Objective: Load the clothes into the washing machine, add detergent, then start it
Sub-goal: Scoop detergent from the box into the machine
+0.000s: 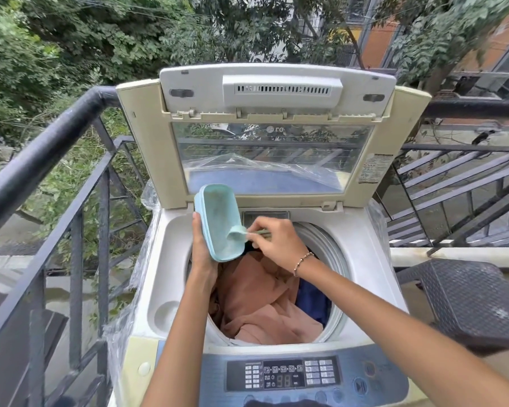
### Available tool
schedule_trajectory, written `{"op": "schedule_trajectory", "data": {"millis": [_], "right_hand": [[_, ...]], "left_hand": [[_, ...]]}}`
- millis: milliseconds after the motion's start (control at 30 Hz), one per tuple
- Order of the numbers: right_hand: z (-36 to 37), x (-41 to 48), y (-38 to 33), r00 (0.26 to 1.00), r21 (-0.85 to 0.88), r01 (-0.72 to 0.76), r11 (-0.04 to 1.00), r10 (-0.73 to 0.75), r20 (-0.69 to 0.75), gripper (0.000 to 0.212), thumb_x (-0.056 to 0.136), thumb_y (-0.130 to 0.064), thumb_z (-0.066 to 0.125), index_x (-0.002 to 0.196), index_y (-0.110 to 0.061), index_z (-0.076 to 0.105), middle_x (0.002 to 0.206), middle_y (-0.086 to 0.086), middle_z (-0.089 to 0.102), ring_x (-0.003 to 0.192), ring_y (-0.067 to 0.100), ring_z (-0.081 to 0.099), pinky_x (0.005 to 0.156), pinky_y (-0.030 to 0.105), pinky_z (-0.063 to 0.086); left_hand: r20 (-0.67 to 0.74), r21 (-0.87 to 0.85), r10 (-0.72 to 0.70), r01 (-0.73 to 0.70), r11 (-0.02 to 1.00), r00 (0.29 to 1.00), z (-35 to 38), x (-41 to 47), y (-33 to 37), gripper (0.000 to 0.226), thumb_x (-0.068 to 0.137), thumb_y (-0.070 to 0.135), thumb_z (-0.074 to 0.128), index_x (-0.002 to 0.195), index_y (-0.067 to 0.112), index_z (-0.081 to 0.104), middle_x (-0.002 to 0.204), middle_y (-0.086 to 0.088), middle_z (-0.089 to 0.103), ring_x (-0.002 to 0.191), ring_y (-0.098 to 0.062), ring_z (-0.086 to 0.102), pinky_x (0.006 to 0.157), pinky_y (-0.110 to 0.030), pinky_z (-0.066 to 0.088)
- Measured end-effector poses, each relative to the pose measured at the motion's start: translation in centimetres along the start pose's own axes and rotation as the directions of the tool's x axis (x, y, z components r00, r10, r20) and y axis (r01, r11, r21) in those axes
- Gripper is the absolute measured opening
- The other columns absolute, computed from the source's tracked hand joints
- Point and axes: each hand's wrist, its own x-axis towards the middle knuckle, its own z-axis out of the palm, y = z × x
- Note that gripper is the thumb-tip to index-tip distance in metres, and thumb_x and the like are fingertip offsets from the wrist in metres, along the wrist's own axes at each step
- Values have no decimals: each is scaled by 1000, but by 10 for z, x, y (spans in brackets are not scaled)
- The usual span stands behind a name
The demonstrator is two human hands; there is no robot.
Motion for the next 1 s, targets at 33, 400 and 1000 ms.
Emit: {"op": "schedule_trajectory", "data": {"millis": [33,400,1000], "right_hand": [[0,-2,1,987,130,-133,983,143,-75,8,82,-17,68,75,-15,64,72,-2,71,60,7,70,59,16,53],[27,-13,0,709,671,-583,459,691,143,8,78,-2,69,75,-2,62,76,12,68,59,24,71,63,22,60],[25,4,-16,724,807,-500,314,664,190,17,81,4,64,68,-2,55,76,18,67,52,23,70,54,19,56]], "left_hand": [[-41,8,20,-20,1000,999,0,0,1,75,91,66,34,137,9,51,130,-21,57,113,-35,57,104,-49,41],[-66,410,302,-250,877,951,11,0,19,78,73,76,45,121,17,63,118,-8,67,112,-25,63,96,-48,49],[327,692,337,-467,551,883,29,0,42,46,80,59,53,111,30,72,98,25,69,88,20,58,71,-1,40]]}}
